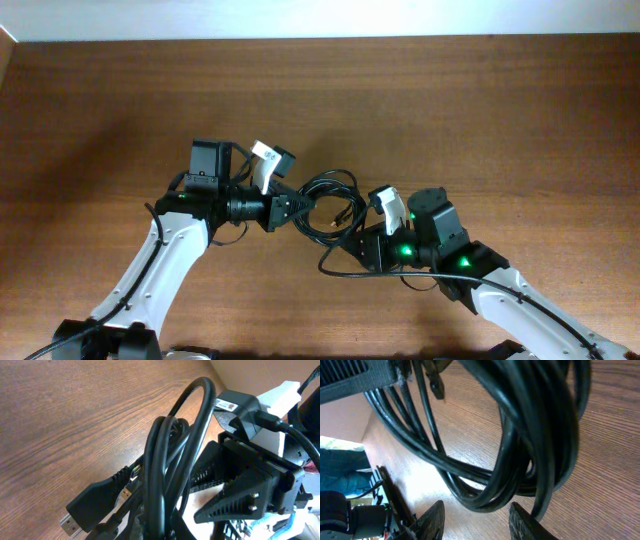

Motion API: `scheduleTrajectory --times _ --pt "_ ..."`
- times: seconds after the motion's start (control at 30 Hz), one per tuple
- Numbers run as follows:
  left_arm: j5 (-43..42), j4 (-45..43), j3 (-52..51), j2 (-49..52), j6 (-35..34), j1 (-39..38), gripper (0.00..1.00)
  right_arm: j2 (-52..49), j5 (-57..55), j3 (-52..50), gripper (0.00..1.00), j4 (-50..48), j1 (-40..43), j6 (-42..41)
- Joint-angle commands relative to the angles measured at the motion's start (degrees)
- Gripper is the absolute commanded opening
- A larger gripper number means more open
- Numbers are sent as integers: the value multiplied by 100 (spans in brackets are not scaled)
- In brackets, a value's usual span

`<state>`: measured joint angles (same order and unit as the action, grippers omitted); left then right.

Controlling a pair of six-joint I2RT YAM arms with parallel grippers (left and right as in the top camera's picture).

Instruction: Untangle cables

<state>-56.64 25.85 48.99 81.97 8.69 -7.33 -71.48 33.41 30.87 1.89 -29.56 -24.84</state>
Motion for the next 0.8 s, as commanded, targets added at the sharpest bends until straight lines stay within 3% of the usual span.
scheduleTrajectory --times 0.0,0.13,0.3,0.6,0.63,0.67,0.7,0.77 --pt "-374 160 57 -4 -50 282 0 -20 -260 52 40 -4 0 81" --pt "-518 382 57 -4 -50 590 0 -20 -415 52 40 -271 7 372" --pt "-518 378 57 -4 -50 345 0 -20 -866 55 48 -984 7 339" --pt "-503 382 57 -4 -48 297 0 -20 -1165 55 47 -1982 7 339" --pt "-503 382 57 -4 -50 297 0 -20 -1167 55 37 -2022 7 341" --pt "-503 382 57 -4 -50 297 0 -20 -1222 55 18 -2020 7 339" --pt "-505 382 57 -4 -50 297 0 -20 -1274 55 9 -2017 7 339" --pt "-503 380 57 -4 -48 297 0 -20 -1268 55 7 -2006 -7 339"
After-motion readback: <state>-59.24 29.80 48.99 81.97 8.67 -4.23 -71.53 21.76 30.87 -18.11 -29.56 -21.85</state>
